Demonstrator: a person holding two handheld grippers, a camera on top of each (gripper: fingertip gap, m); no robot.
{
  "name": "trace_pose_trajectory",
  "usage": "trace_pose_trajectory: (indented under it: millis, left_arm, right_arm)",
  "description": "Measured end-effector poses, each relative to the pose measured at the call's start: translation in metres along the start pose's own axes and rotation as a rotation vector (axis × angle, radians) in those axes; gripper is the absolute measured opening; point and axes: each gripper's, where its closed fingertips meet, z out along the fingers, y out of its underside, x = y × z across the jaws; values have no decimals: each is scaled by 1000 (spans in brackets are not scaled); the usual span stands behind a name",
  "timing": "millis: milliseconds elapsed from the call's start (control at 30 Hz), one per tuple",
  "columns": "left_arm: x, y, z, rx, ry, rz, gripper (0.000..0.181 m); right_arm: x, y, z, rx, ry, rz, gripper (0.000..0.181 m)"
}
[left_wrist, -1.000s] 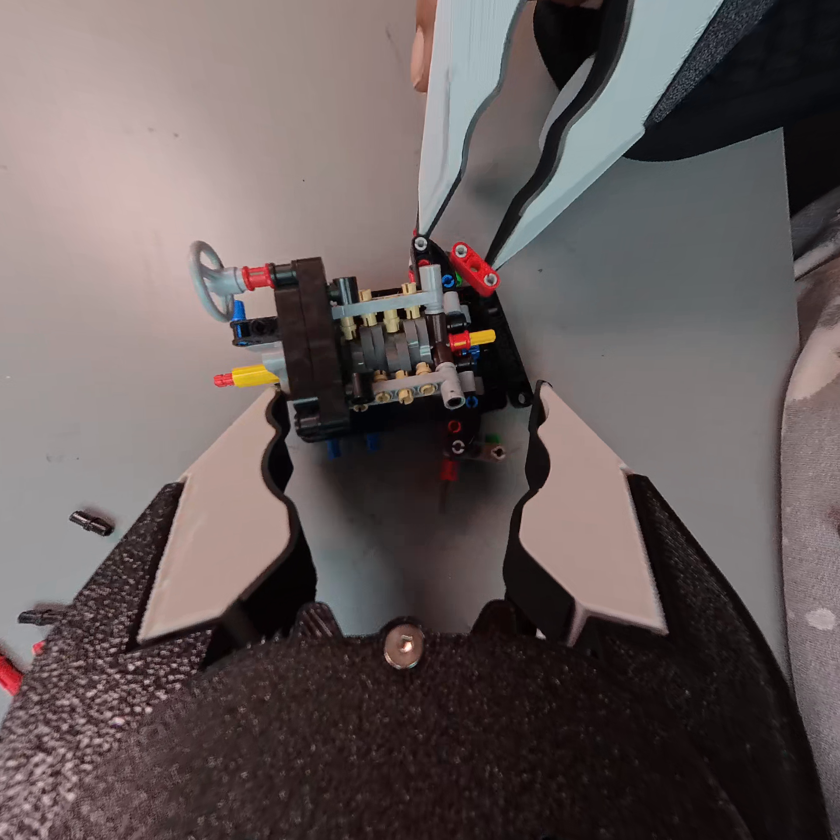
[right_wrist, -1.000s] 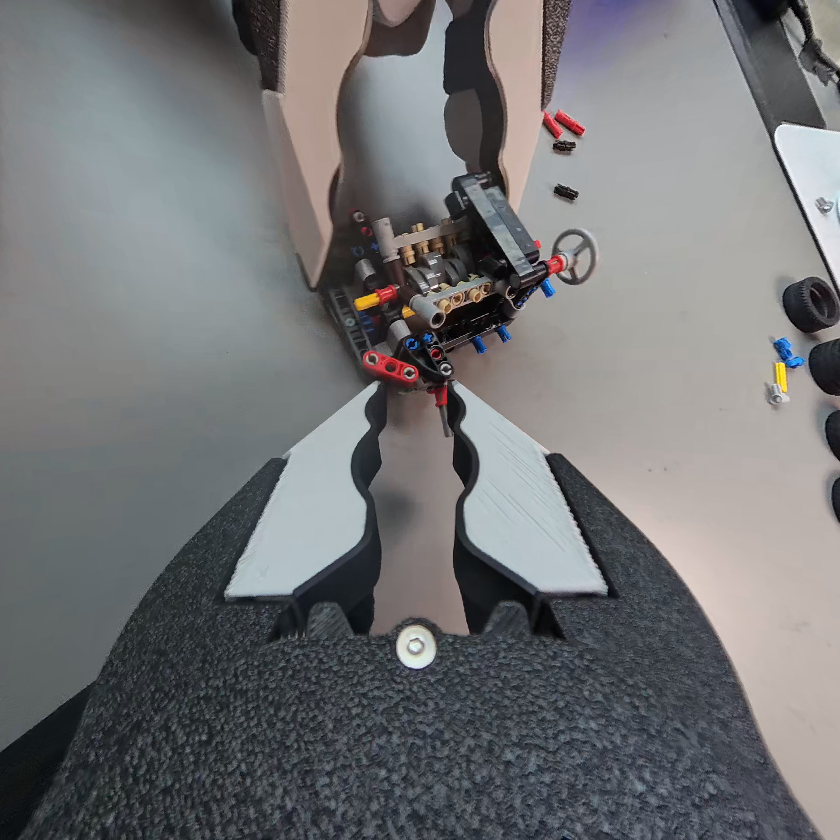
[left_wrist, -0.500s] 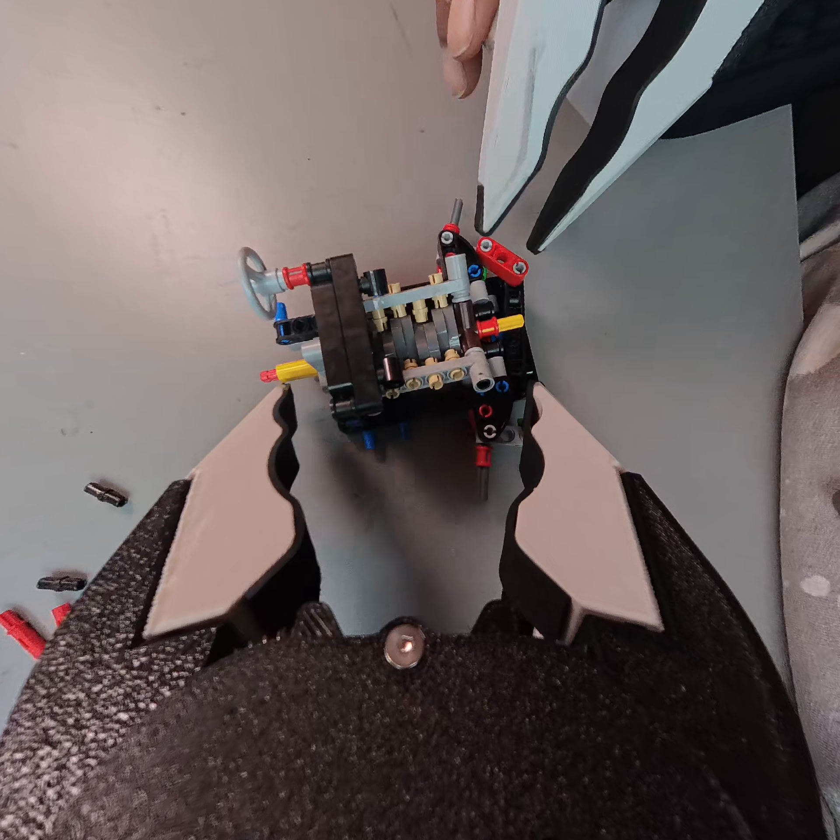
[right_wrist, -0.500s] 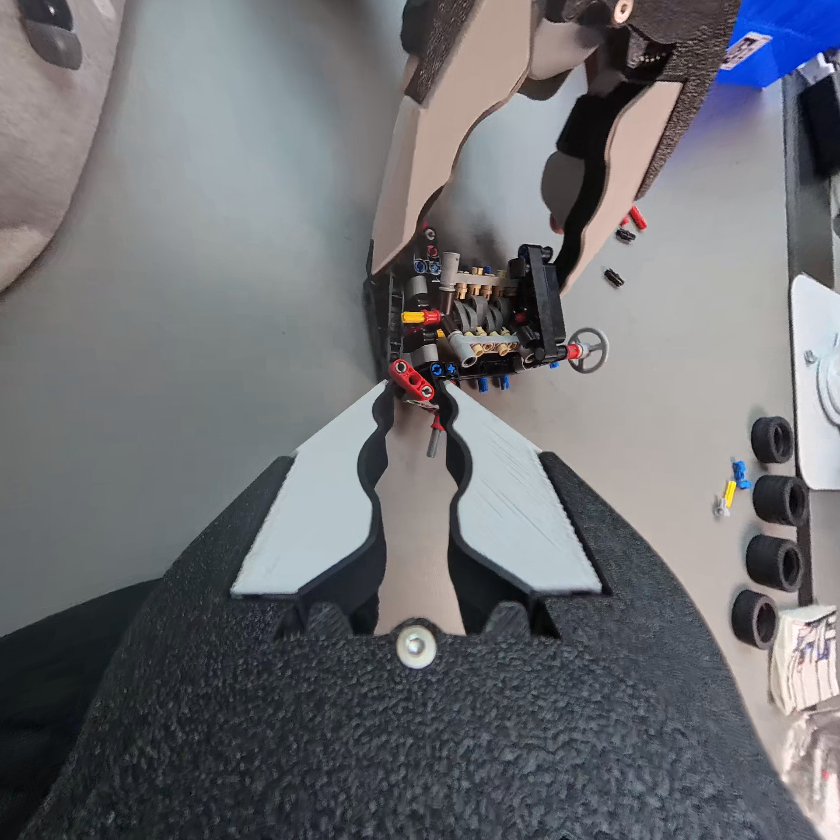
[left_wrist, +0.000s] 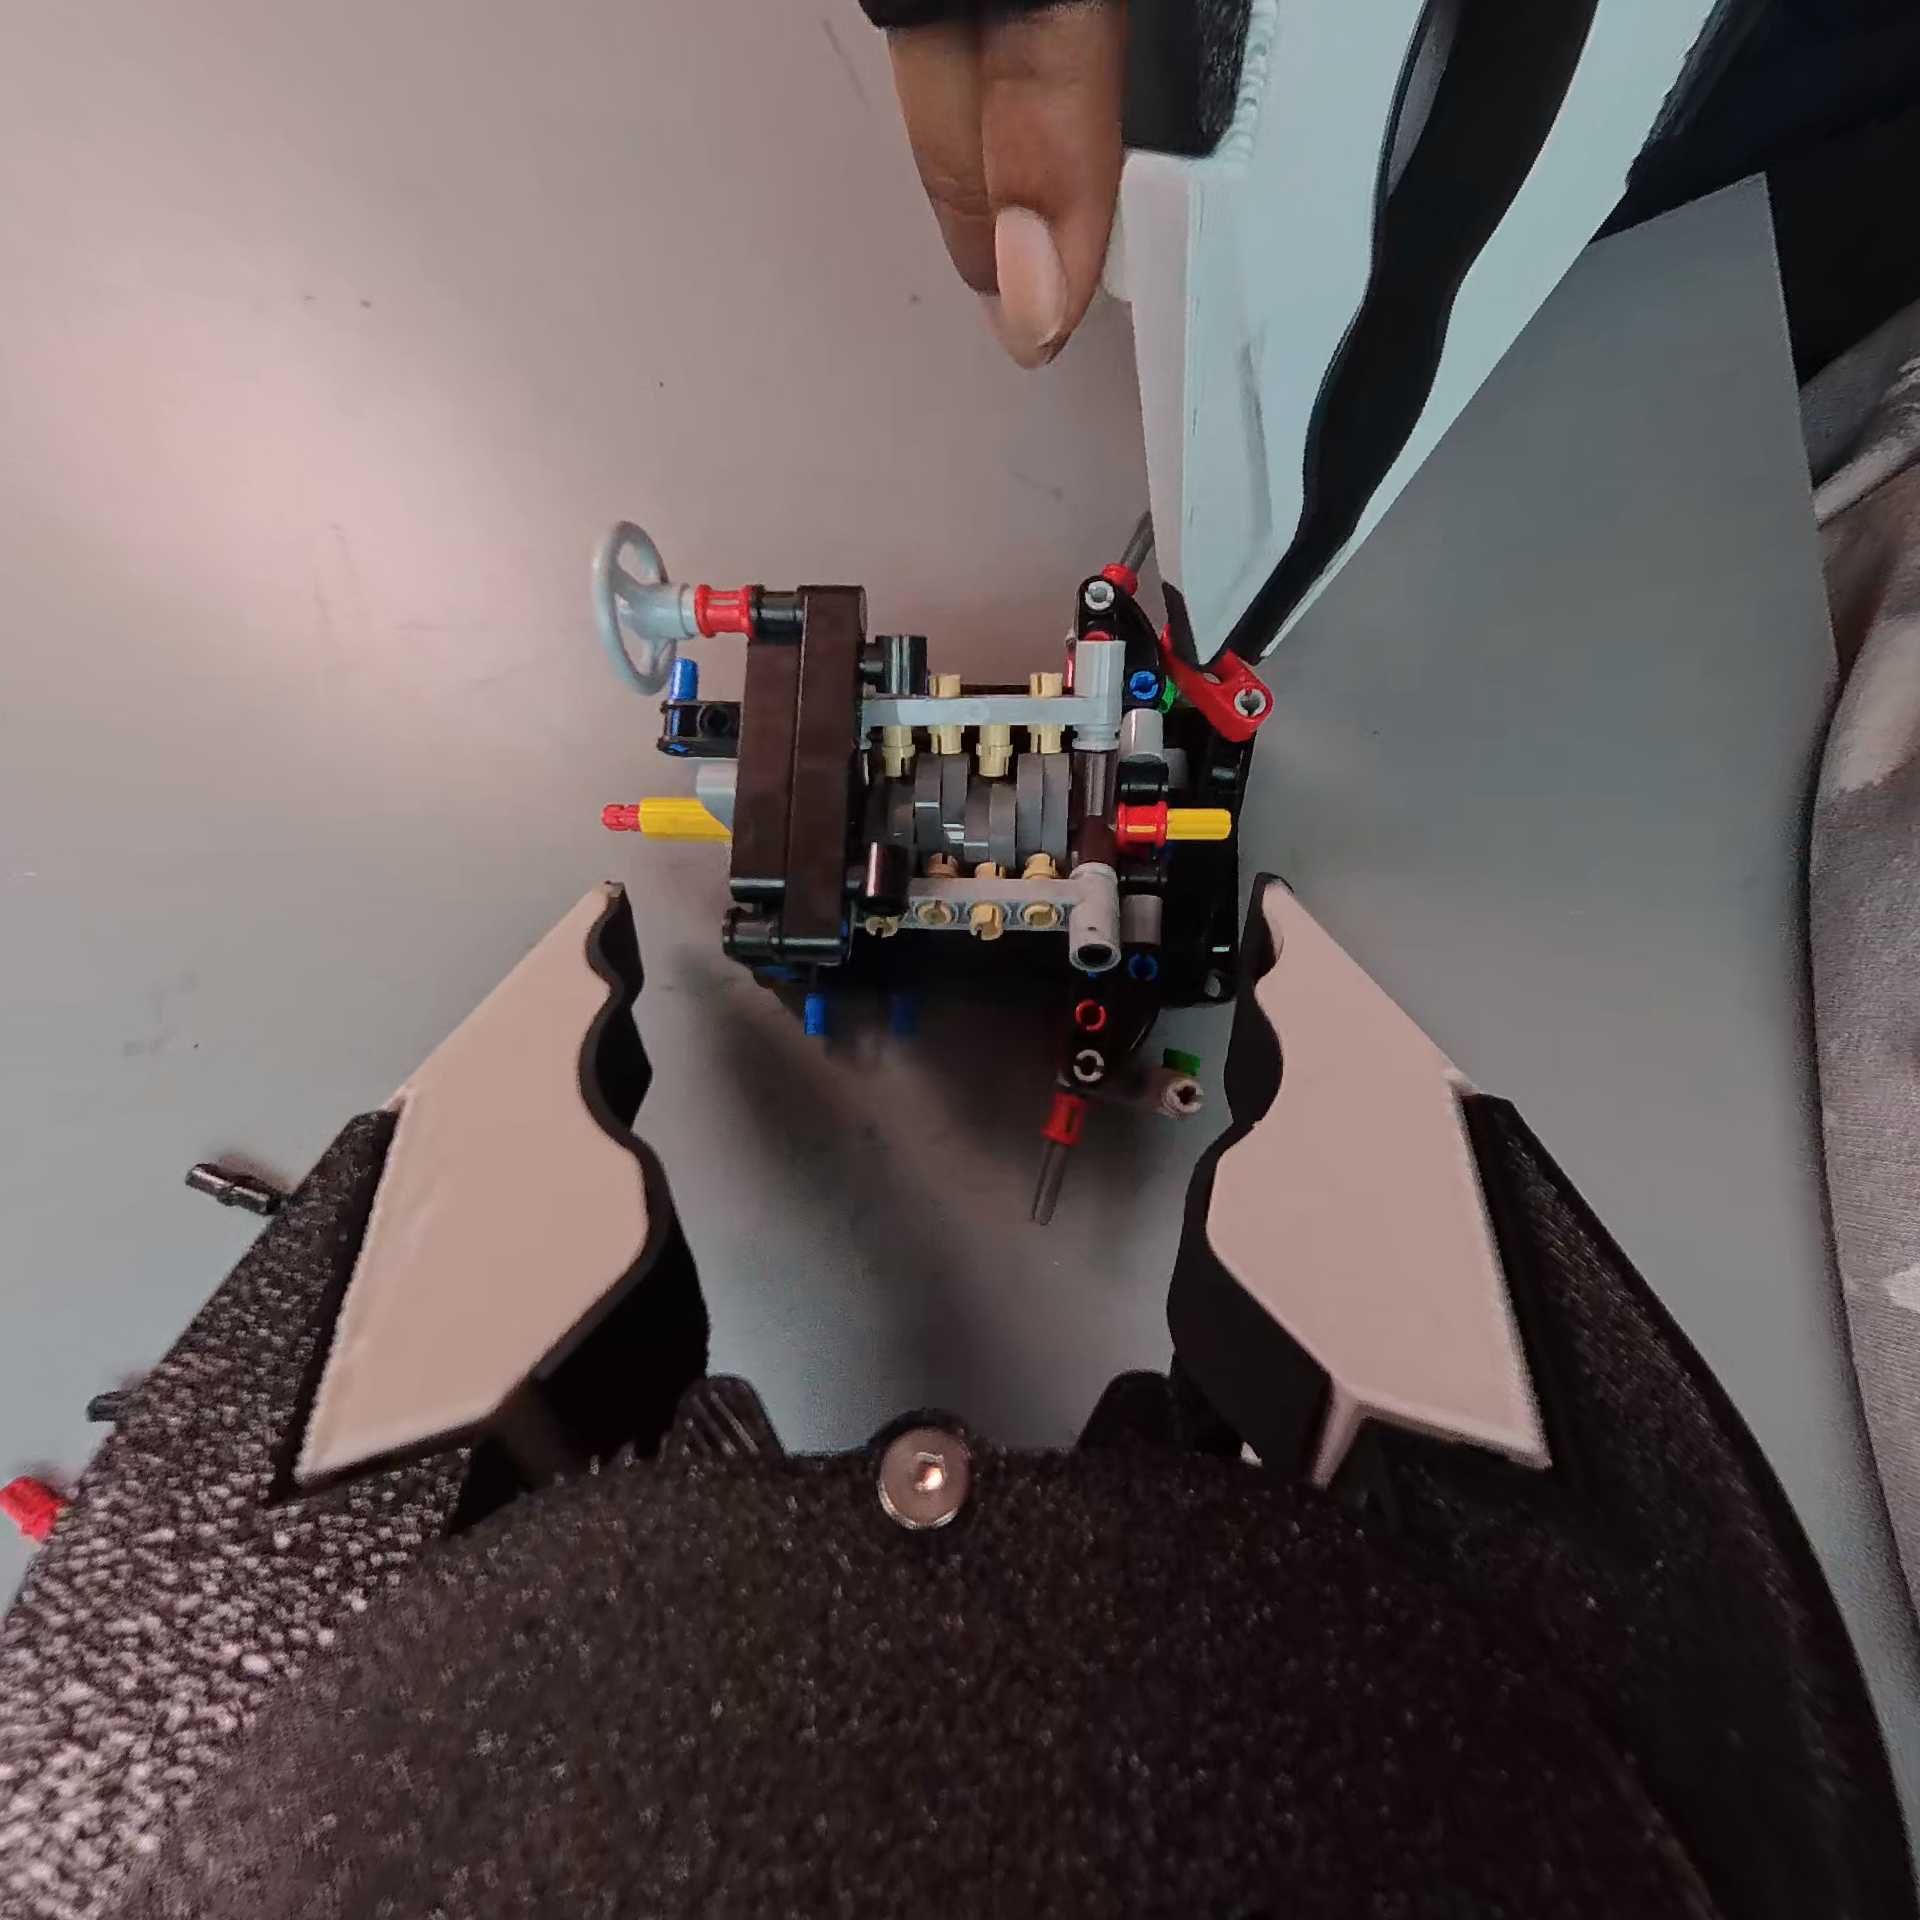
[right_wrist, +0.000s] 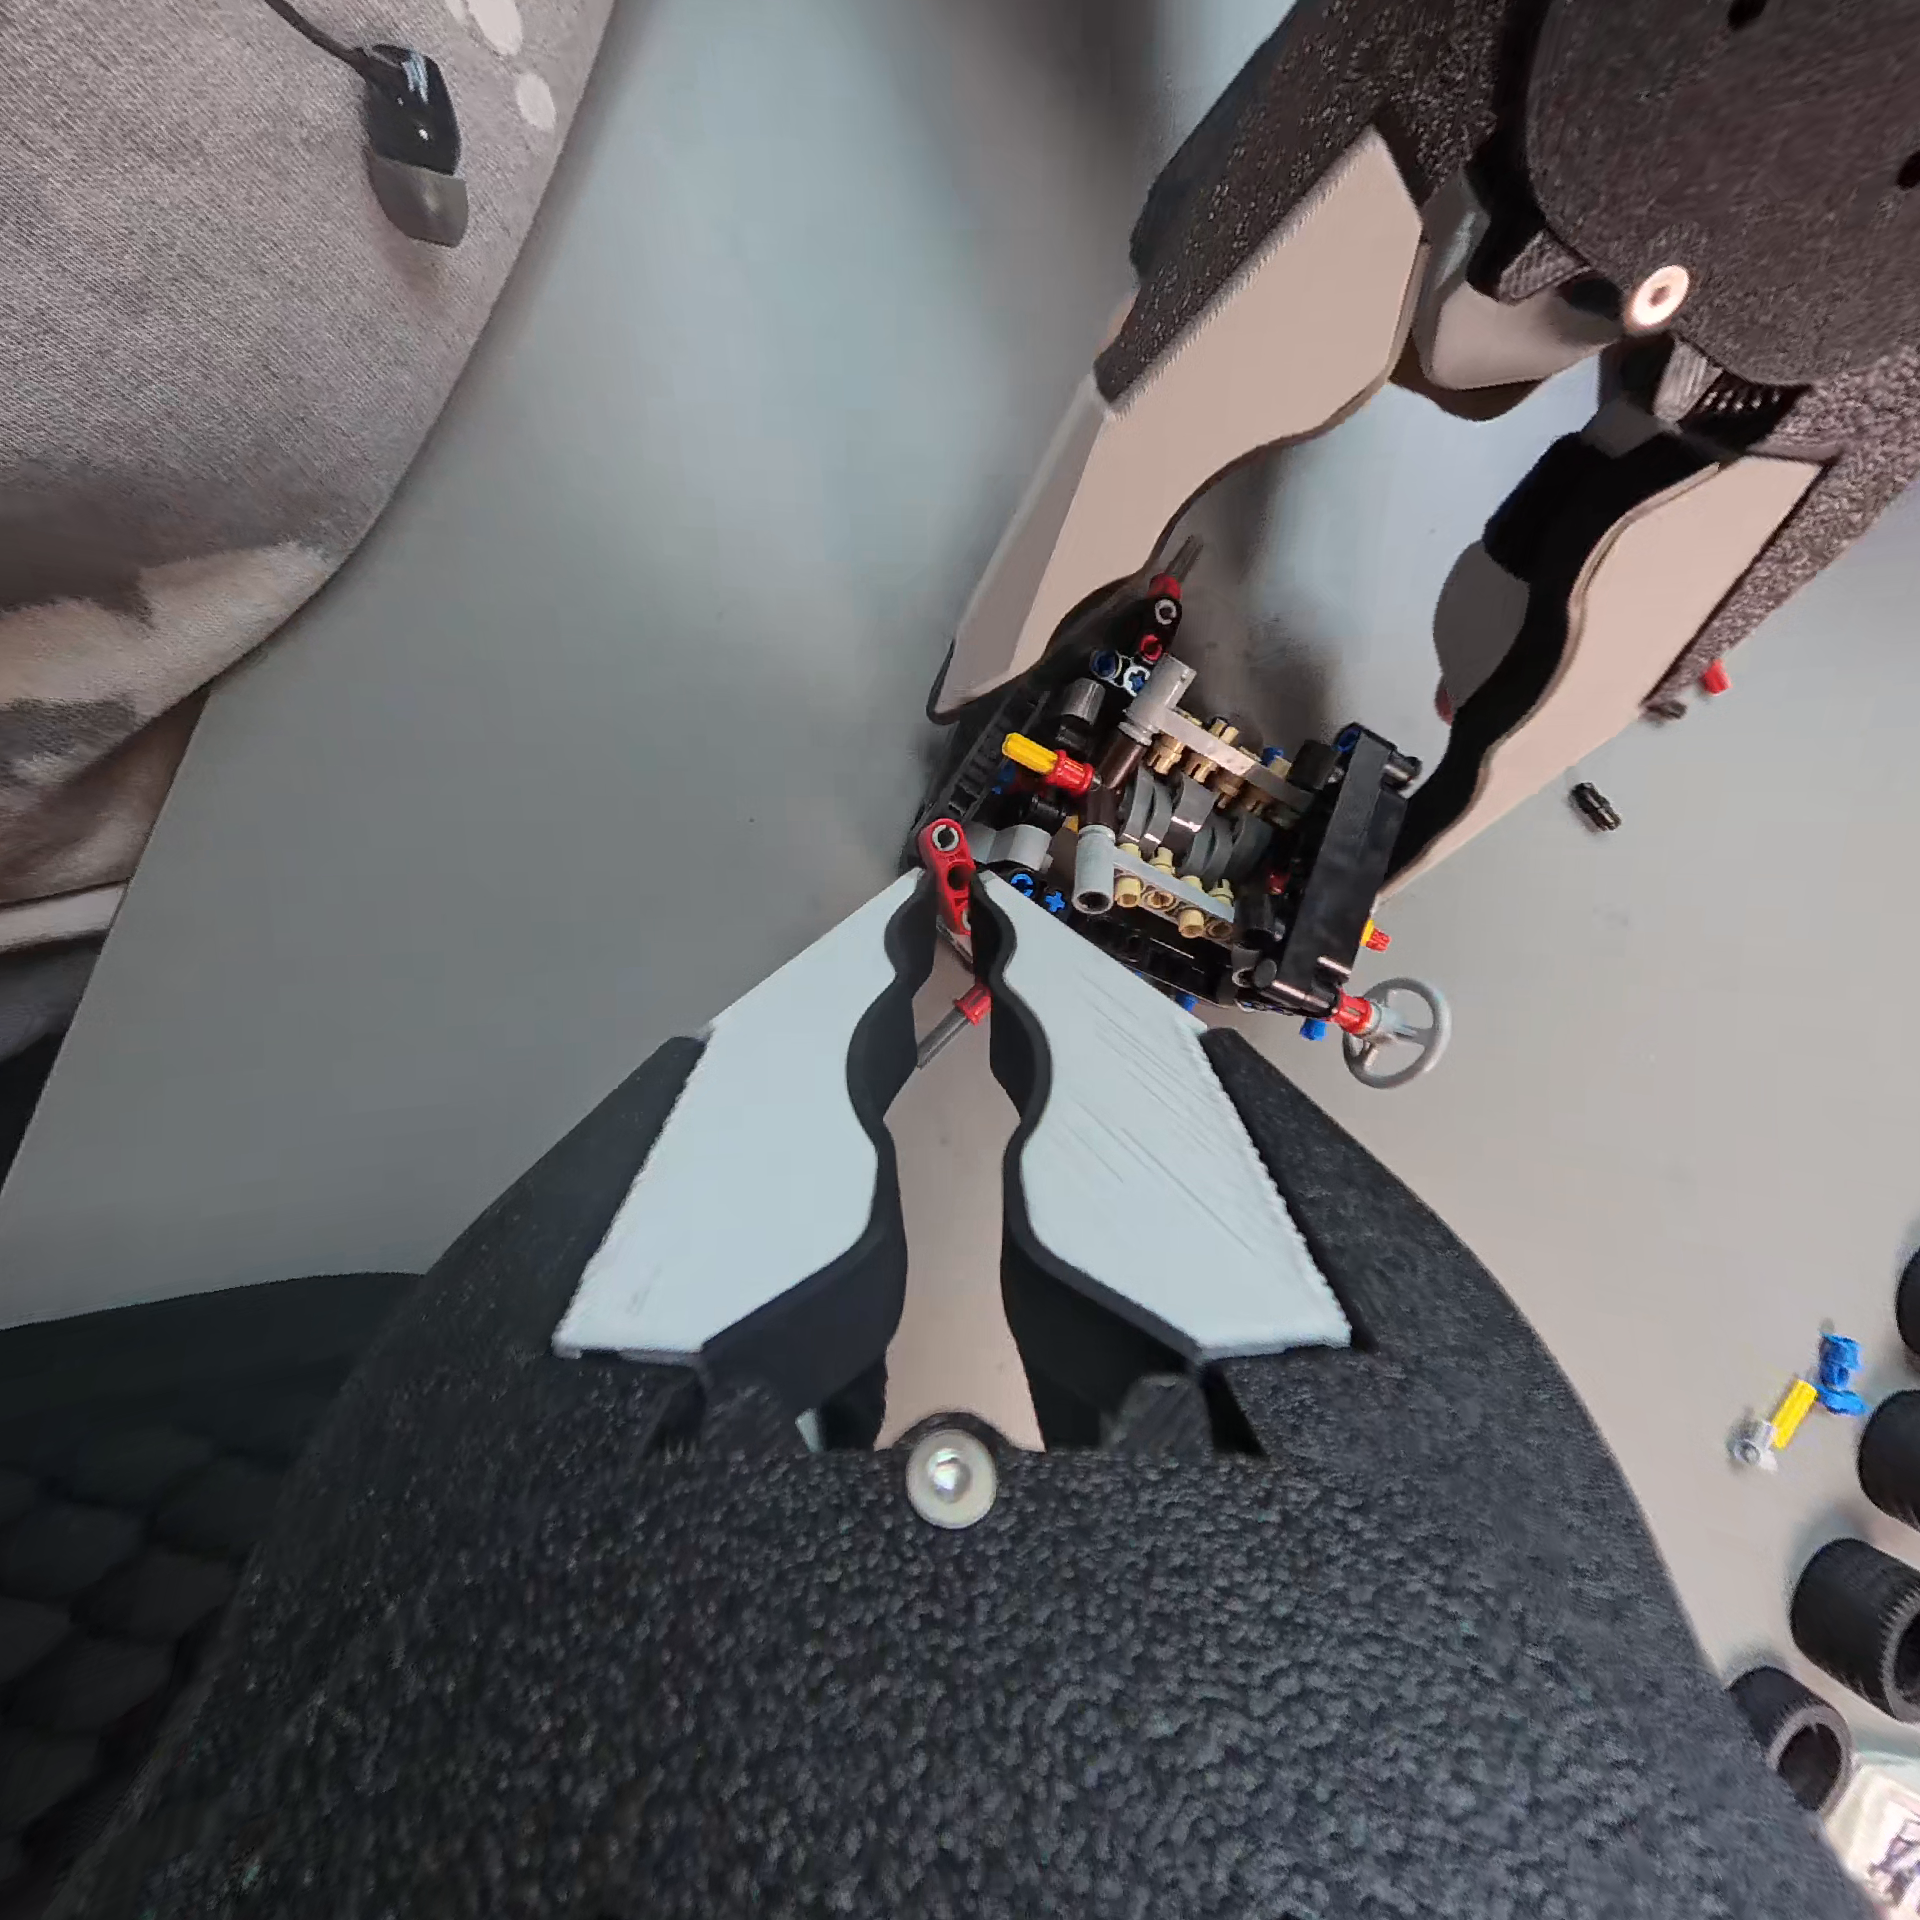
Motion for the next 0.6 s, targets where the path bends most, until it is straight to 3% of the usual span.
trace_pose_trajectory:
  millis: [367, 600]
  left_arm:
    - [5, -4, 8, 8, 67, 3, 112]
    - [1, -3, 9, 36, 48, 11, 102]
  right_arm:
    - [1, -5, 8, -101, -134, -156, 9]
    - [3, -11, 7, -83, -163, -117, 11]
